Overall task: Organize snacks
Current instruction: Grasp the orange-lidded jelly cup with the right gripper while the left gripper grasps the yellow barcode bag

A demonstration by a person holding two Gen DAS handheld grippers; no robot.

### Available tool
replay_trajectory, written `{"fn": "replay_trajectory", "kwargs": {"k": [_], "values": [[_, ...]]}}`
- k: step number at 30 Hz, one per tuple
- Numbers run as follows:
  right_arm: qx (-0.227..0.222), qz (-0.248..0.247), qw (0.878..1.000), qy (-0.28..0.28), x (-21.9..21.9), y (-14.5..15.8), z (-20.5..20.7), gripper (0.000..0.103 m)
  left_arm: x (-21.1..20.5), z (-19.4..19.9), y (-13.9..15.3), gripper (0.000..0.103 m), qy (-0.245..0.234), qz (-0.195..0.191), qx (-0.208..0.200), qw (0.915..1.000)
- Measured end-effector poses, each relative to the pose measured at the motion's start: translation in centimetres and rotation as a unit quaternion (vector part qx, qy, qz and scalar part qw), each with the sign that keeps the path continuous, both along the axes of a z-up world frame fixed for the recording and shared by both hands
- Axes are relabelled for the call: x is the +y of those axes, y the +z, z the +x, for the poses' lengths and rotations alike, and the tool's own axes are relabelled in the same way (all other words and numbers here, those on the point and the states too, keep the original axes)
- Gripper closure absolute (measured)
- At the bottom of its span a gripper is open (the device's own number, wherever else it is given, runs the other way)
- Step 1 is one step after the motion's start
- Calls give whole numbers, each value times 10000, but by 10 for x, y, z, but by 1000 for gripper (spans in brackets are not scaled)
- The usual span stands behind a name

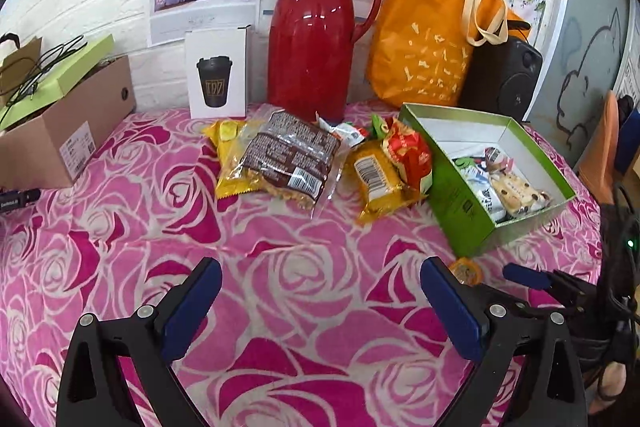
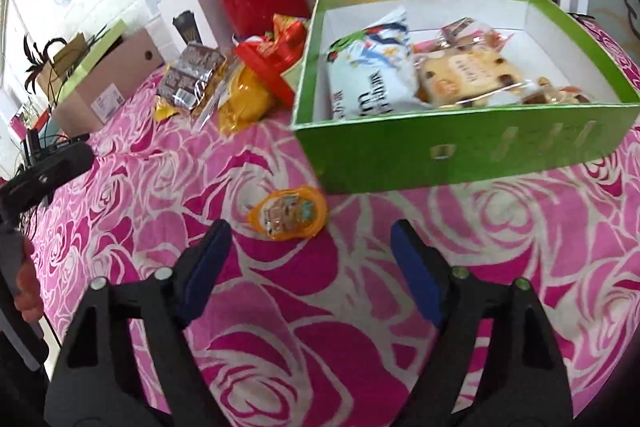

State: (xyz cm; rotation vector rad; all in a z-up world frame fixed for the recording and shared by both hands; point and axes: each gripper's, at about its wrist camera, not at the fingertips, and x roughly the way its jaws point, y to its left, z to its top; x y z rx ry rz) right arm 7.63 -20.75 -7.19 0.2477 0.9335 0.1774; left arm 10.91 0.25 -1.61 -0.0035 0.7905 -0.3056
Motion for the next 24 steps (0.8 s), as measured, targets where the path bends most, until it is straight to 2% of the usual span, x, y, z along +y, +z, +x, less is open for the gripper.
{"fn": "replay_trajectory", "kwargs": {"k": [2,4,6,7,17,20,24], "values": [[75,12,9999,66,7,-5,8,25,0,1,-1,2,-67,-65,21,10000],[167,0,9998,118,11,-11,12,38,0,3,0,2,-142,-153,37,9998],[194,-63,9997,97,12,-13,13,74,-2,7,0,3,-209,-215,61,9995],[192,-18,9998,97,11,-13,12,77,-3,9,0,4,-250,-254,75,9993],[61,225,9997,37,-8,-4,-15,78,-49,62,-11,27,-644,-671,428,9947],[82,331,9994,-66,-16,-5,-21,78,-67,83,-17,29,-677,-667,534,9940],[103,365,9992,-146,-26,-6,-29,78,-79,113,-34,43,-560,-738,852,9920]]}}
